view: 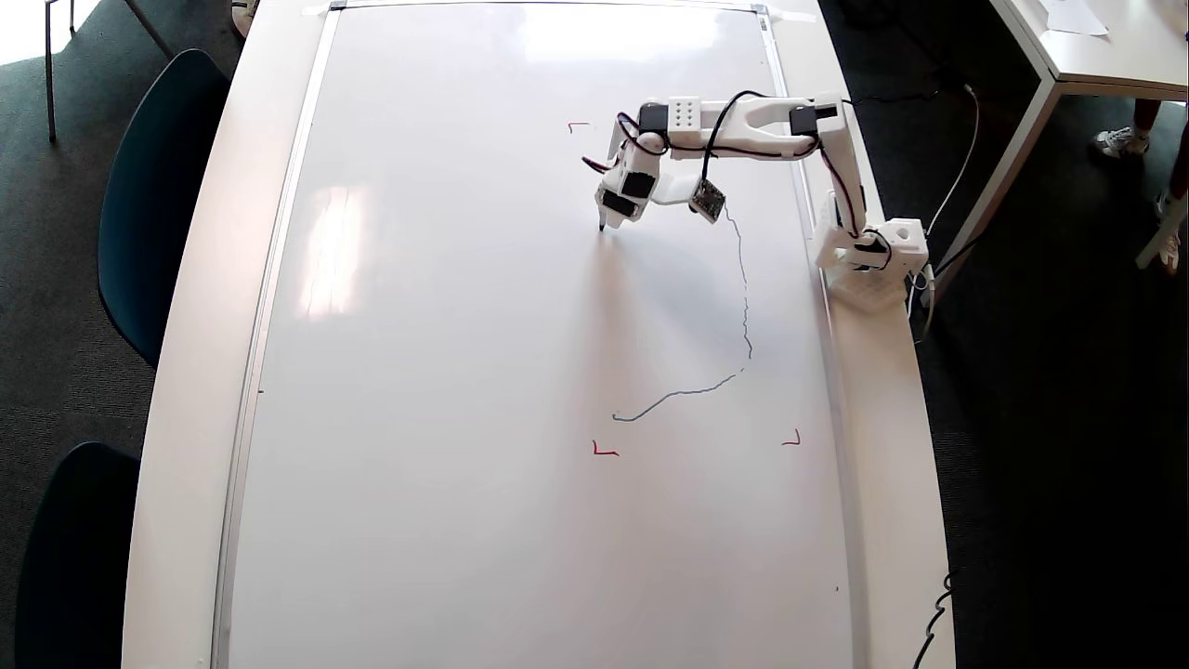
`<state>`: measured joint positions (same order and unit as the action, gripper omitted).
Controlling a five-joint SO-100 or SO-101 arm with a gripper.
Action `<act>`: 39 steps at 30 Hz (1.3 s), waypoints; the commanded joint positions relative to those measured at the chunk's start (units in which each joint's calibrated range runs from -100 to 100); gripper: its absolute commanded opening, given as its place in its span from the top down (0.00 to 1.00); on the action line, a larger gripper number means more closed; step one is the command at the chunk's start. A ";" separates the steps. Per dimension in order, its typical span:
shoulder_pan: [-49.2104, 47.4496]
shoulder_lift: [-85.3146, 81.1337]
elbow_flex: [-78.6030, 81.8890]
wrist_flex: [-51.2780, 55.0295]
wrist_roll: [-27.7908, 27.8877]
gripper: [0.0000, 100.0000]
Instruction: Draw on a whiteboard a robot head using a pen attached to the gripper
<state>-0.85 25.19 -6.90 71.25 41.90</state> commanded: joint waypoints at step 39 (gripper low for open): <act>-33.81 14.55 -16.63 -0.18 -16.12 0.99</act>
<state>-33.19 37.41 -23.41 71.42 26.02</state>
